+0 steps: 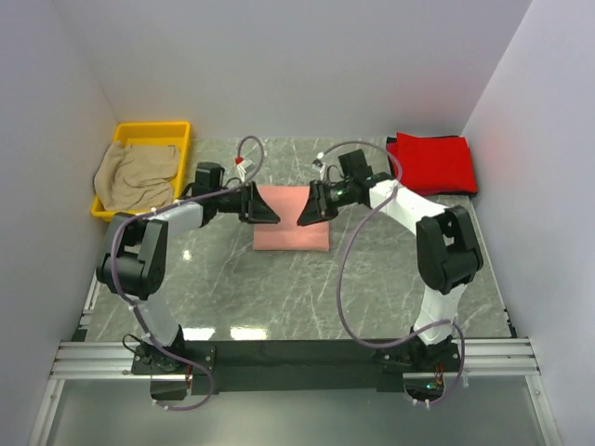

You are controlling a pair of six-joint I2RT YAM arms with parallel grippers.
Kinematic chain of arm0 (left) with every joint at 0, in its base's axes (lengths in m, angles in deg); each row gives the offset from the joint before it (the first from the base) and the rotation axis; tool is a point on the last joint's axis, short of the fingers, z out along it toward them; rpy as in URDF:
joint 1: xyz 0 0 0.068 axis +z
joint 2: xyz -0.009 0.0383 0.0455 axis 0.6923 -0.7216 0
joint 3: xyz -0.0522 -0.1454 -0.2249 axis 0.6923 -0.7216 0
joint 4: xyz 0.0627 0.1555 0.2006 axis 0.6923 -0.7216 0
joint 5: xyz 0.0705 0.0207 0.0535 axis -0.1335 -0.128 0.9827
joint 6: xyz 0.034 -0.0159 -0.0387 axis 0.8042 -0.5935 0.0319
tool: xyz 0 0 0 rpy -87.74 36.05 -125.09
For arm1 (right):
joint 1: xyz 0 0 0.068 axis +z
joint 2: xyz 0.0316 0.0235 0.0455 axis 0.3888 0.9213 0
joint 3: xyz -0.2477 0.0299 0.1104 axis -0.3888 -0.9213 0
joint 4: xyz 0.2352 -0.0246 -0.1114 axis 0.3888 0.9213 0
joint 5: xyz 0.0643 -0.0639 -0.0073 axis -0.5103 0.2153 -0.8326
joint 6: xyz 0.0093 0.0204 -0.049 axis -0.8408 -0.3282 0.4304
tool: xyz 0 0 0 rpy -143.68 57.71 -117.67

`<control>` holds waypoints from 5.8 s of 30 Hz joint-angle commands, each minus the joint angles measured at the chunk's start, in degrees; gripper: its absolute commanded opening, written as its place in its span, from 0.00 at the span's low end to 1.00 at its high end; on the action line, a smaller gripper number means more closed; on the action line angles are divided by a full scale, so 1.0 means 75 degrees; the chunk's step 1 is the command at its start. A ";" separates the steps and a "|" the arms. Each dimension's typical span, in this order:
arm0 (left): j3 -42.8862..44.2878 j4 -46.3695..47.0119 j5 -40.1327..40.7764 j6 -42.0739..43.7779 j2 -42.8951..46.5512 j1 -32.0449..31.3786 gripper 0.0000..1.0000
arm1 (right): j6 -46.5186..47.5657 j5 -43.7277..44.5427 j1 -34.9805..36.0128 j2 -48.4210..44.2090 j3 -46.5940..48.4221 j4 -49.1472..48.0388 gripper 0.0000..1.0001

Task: Fold and stack the t-shirts
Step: Fold the tshirt, then neatly place the folded tshirt to the corner

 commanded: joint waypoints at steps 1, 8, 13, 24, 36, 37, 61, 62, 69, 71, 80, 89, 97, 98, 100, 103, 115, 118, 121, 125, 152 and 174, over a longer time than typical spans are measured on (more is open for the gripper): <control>-0.0646 0.0479 -0.0058 -0.0230 -0.0026 -0.0462 0.39 | -0.0876 -0.0383 0.0494 0.0044 -0.0866 -0.1031 0.30; -0.0601 0.0900 0.0950 -0.0687 -0.1748 -0.0289 0.42 | -0.1627 0.0212 0.0050 0.1836 -0.1163 -0.1843 0.30; -0.0320 0.0023 0.1057 -0.0009 -0.2244 0.0274 0.41 | -0.1054 0.0332 -0.0513 0.2168 -0.0741 -0.1035 0.30; 0.0841 -0.2604 0.3063 0.4044 0.0755 -0.0600 0.60 | -0.0267 0.0599 -0.1051 -0.0961 -0.1125 0.0115 0.37; -0.0635 0.0766 0.6411 0.7726 0.1181 -0.4082 0.59 | -0.1591 0.1374 -0.2177 -0.0939 -0.2369 -0.0763 0.59; -0.0775 0.1061 0.6551 0.7843 0.1040 -0.4201 0.58 | -0.1708 0.1374 -0.2213 -0.0893 -0.2404 -0.0834 0.59; 0.0149 0.1135 0.5217 0.7672 -0.0415 -0.4214 0.09 | -0.4342 0.0554 -0.2365 -0.0060 -0.3470 -0.3049 0.68; 0.0207 0.1088 0.5066 0.7576 -0.0391 -0.4191 0.06 | -0.4578 0.0566 -0.2365 -0.0095 -0.3633 -0.3537 0.68; 0.0465 0.0760 0.4784 0.7399 -0.0332 -0.4003 0.01 | -0.6313 0.1127 -0.2050 -0.0177 -0.4595 -0.6713 0.70; 0.0512 0.0713 0.4748 0.7329 -0.0356 -0.3968 0.01 | -0.6653 0.1327 -0.1886 -0.0107 -0.4596 -0.7126 0.70; 0.0935 0.0783 0.4537 0.6802 -0.0438 -0.3652 0.01 | -0.7368 0.2089 -0.1006 0.0818 -0.4093 -0.7572 0.69; 0.0876 0.0959 0.4455 0.6555 -0.0461 -0.3569 0.01 | -0.7498 0.2522 -0.0889 0.1158 -0.3191 -0.7446 0.62; 0.1168 0.0959 0.4537 0.6274 -0.0684 -0.3511 0.01 | -0.7171 0.2909 -0.0783 0.1709 -0.2358 -0.6765 0.49; 0.1215 0.0982 0.4548 0.6239 -0.0719 -0.3511 0.01 | -0.7100 0.2921 -0.0783 0.1744 -0.2241 -0.6556 0.45; 0.1239 0.1017 0.4525 0.6157 -0.0731 -0.3476 0.01 | -0.6820 0.3014 -0.0783 0.1779 -0.2147 -0.6379 0.44; 0.1239 0.1076 0.4479 0.6099 -0.0754 -0.3487 0.01 | -0.6620 0.3050 -0.0783 0.1931 -0.2018 -0.6319 0.35; 0.1403 -0.0527 0.4431 0.5384 0.0194 -0.2726 0.43 | -0.1034 0.3541 -0.1193 0.1499 0.1318 -0.1799 0.00; 0.1310 -0.0961 0.4490 0.5126 0.0685 -0.2457 0.57 | 0.0292 0.3987 -0.1450 0.1580 0.2139 -0.0557 0.00; 0.1356 -0.1465 0.4817 0.5149 0.0955 -0.2409 0.72 | 0.1359 0.4443 -0.1813 0.1534 0.2505 0.0137 0.00; 0.1169 -0.1771 0.5228 0.5009 0.1319 -0.2351 0.99 | 0.2285 0.4714 -0.2294 0.1475 0.2903 0.0616 0.00; 0.1509 -0.1701 0.5428 0.4434 0.0840 -0.2362 1.00 | 0.2627 0.4820 -0.3455 0.1768 0.6361 0.1790 0.00; 0.1708 -0.1725 0.5182 0.4575 0.0512 -0.2362 0.99 | 0.2346 0.4562 -0.3900 0.1698 0.7569 0.2282 0.00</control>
